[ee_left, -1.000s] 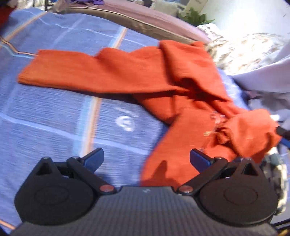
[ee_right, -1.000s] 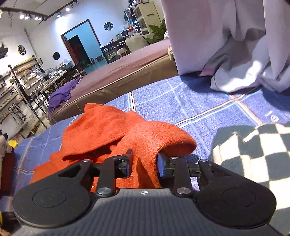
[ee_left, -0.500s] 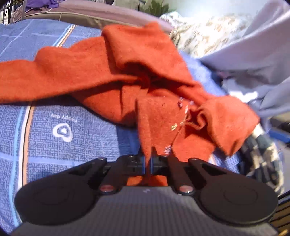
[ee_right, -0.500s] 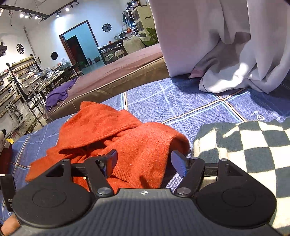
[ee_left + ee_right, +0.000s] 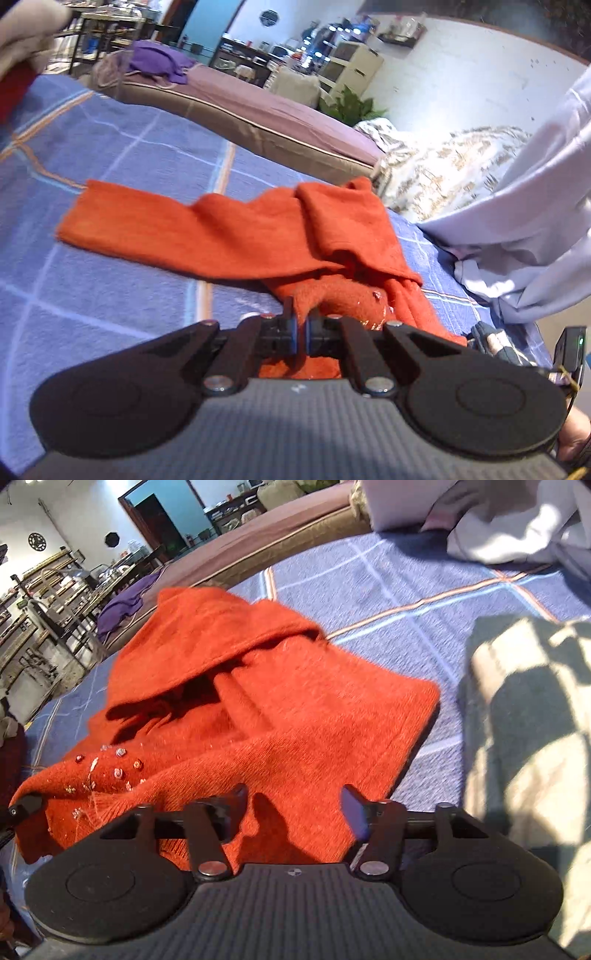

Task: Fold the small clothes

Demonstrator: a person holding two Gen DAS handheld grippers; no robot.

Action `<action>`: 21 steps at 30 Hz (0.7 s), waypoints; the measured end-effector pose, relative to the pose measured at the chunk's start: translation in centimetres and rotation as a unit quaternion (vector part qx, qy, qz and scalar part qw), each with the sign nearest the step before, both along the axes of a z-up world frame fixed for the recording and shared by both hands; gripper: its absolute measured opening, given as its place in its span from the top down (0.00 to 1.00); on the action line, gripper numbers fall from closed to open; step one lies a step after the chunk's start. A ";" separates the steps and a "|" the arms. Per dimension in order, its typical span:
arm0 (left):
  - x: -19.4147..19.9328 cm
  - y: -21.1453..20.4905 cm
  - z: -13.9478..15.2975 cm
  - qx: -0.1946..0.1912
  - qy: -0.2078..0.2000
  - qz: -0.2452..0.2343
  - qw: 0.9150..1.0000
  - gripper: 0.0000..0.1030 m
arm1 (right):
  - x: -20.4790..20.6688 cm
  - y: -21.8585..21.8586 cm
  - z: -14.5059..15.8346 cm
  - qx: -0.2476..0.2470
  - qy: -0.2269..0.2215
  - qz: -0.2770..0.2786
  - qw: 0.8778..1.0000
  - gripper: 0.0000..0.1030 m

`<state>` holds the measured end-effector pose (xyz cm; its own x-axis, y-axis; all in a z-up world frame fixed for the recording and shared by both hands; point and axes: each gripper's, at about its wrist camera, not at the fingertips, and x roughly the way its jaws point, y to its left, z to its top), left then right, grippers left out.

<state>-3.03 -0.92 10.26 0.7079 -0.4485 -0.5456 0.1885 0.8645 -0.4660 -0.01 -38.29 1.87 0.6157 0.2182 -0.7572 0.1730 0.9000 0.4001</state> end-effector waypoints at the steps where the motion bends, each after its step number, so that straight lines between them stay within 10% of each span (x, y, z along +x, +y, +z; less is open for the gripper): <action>1: -0.7 1.2 0.2 -0.004 0.001 0.012 1.000 0.97 | -0.4 0.8 -0.2 0.002 -0.001 0.017 1.000 0.98; 11: -7.3 8.8 3.6 0.022 0.000 0.065 0.998 0.97 | -5.6 7.4 3.3 0.001 0.007 0.227 0.974 1.00; 13: -7.8 8.9 3.0 0.016 0.012 0.068 0.997 0.96 | -6.1 7.2 2.6 -0.001 0.014 0.219 0.976 0.79; 15: -7.8 8.9 2.4 0.012 0.018 0.075 0.997 0.96 | -5.9 6.7 1.6 -0.007 0.004 0.180 0.984 0.03; 21: -6.8 8.0 3.1 0.004 0.010 0.071 0.997 0.96 | -2.5 7.4 -1.2 0.064 -0.015 0.124 0.990 0.00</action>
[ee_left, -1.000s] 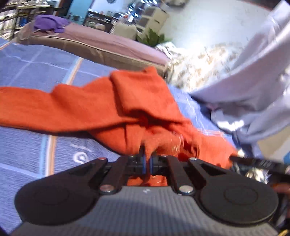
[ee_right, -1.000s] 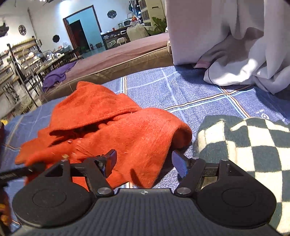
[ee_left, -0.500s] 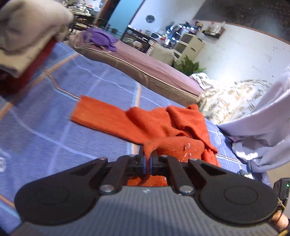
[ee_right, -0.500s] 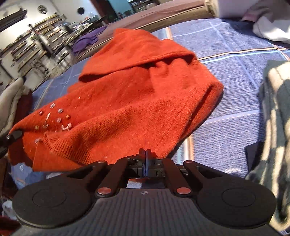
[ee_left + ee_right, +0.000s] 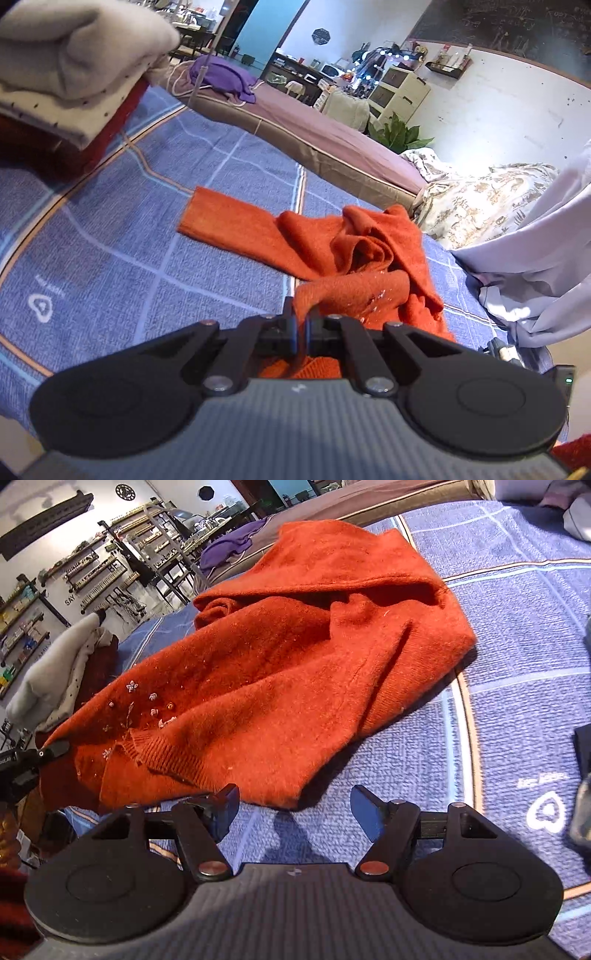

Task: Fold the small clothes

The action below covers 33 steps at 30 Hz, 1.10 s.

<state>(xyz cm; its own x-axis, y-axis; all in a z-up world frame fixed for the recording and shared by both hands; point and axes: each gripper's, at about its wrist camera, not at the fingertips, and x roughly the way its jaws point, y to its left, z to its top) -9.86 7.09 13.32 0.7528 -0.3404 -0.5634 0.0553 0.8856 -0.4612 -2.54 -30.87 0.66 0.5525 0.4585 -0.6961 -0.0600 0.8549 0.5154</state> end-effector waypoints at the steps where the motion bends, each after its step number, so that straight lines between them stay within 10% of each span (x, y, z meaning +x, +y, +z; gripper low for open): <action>1: 0.2 -0.1 0.1 0.001 0.000 -0.001 1.000 0.96 | 0.7 0.3 -0.3 0.008 0.011 -0.005 1.000 0.00; 4: 0.4 -0.2 0.1 0.008 0.007 0.001 1.000 0.96 | 1.2 1.1 -0.9 0.051 0.011 0.003 0.999 0.18; 6: 0.4 -0.3 -0.3 0.012 0.015 0.002 1.000 0.96 | 1.3 1.3 -1.0 0.055 0.019 0.009 0.998 0.77; 9: 0.4 -0.5 -1.2 0.022 0.032 0.000 0.999 0.96 | 0.4 0.8 0.2 0.054 0.027 0.035 0.998 0.85; 19: 0.7 -2.0 -2.5 0.050 0.074 -0.055 0.994 0.96 | -7.3 -4.8 6.5 -0.122 0.088 0.096 0.984 0.89; 25: -0.1 -2.7 -5.3 0.065 0.138 -0.085 0.985 0.95 | -9.8 -8.4 3.8 -0.197 0.143 0.059 0.968 0.88; 33: -1.0 1.4 -5.5 0.090 0.147 0.005 0.985 0.61 | -7.1 -7.5 5.9 -0.325 0.096 0.047 0.940 0.39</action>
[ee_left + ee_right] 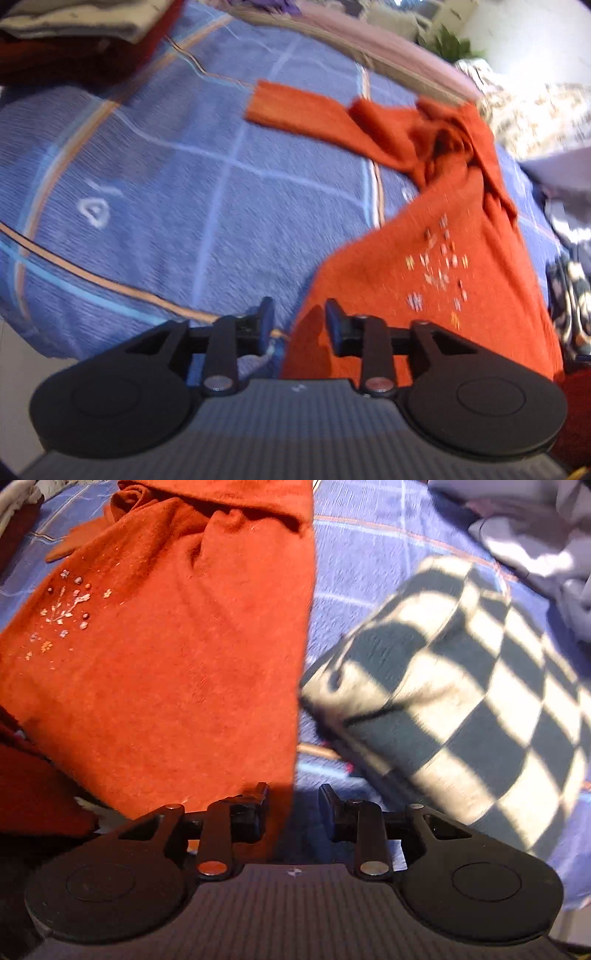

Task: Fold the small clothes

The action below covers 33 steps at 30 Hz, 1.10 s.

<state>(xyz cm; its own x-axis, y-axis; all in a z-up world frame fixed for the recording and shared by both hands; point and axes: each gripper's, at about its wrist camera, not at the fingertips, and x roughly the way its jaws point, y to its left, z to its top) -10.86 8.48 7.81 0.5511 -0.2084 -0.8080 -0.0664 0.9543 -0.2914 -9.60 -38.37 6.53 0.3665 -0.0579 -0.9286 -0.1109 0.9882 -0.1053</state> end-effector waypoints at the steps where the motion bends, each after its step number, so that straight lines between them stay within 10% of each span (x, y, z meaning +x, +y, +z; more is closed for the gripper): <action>1: 0.3 0.2 0.5 0.009 -0.011 0.007 1.000 0.57 | 0.7 -0.3 0.9 0.001 -0.021 -0.002 1.000 0.36; 10: 9.3 -7.8 4.8 0.031 -0.114 -0.093 0.989 0.42 | 6.5 5.6 4.7 0.052 -0.118 0.088 0.988 0.00; 17: 15.4 -15.6 2.9 0.136 -0.143 -0.152 0.969 0.43 | 7.0 8.1 4.6 0.087 -0.136 0.102 0.982 0.00; 21: 18.8 -18.5 0.9 0.131 -0.123 -0.167 0.969 0.44 | 7.7 8.0 4.0 0.110 -0.131 0.058 0.984 0.00; 24: 20.5 -20.1 -0.5 0.156 -0.118 -0.169 0.966 0.61 | 7.8 8.5 3.4 0.121 -0.127 0.054 0.983 0.00; 27: 22.2 -19.5 -1.1 0.101 -0.105 -0.137 0.980 0.95 | 7.7 9.0 2.9 0.117 -0.122 0.061 0.984 0.00; 33: 22.6 -11.8 2.4 0.036 -0.164 0.018 0.986 0.96 | 8.4 9.1 2.8 0.103 -0.152 0.065 0.981 0.00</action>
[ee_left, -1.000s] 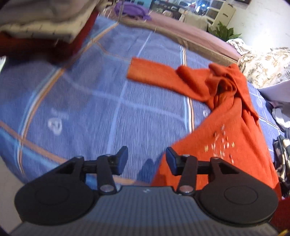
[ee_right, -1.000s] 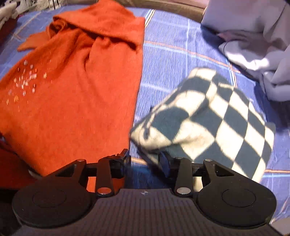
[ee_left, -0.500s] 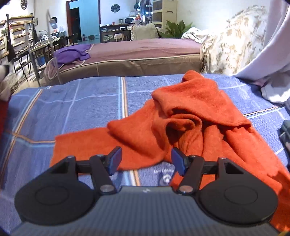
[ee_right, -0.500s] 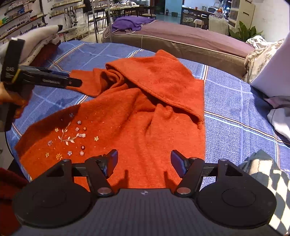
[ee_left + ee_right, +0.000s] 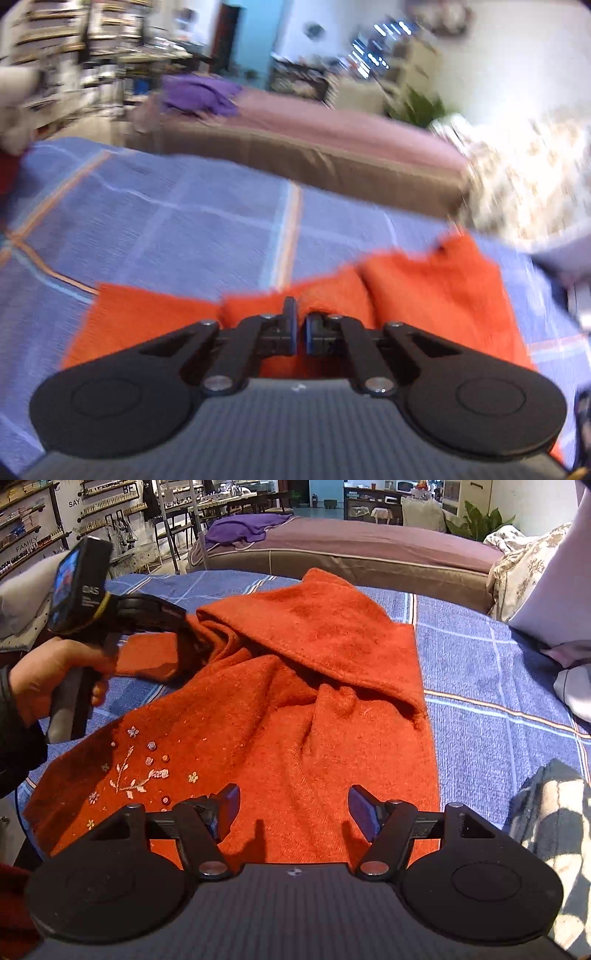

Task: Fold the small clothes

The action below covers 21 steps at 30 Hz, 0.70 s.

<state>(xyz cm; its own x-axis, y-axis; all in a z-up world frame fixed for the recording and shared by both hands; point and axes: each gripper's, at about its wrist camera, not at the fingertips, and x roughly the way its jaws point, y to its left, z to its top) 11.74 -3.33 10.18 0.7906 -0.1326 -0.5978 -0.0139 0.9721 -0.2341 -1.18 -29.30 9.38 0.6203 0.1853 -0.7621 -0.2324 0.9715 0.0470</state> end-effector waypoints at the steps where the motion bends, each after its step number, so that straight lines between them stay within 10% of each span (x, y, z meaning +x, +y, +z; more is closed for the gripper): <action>1: -0.2 1.8 0.6 -0.014 -0.007 0.023 1.000 0.96 | 0.3 0.0 0.2 -0.003 -0.016 0.006 1.000 0.00; 6: -1.9 9.3 2.1 -0.020 -0.020 0.112 0.993 0.96 | 3.4 2.4 0.2 -0.040 -0.096 0.064 0.992 0.00; 13: -5.8 14.8 -0.5 -0.050 0.013 0.186 0.981 0.96 | 9.3 10.4 -3.8 -0.204 -0.144 0.176 0.952 0.07; 17: -6.9 17.0 -1.5 -0.058 0.025 0.205 0.977 0.96 | 11.1 12.6 -6.6 -0.278 -0.144 0.212 0.926 0.30; 21: -7.5 17.7 -1.3 -0.061 0.017 0.216 0.974 0.96 | 12.3 12.1 -5.3 -0.262 -0.155 0.193 0.933 0.91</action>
<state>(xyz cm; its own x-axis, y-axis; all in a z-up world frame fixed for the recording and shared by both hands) 4.27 14.41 8.90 0.7682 0.1364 -0.6255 -0.4259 0.8383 -0.3403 11.10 -17.25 4.08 0.7904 0.0921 -0.6056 -0.4926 0.6831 -0.5391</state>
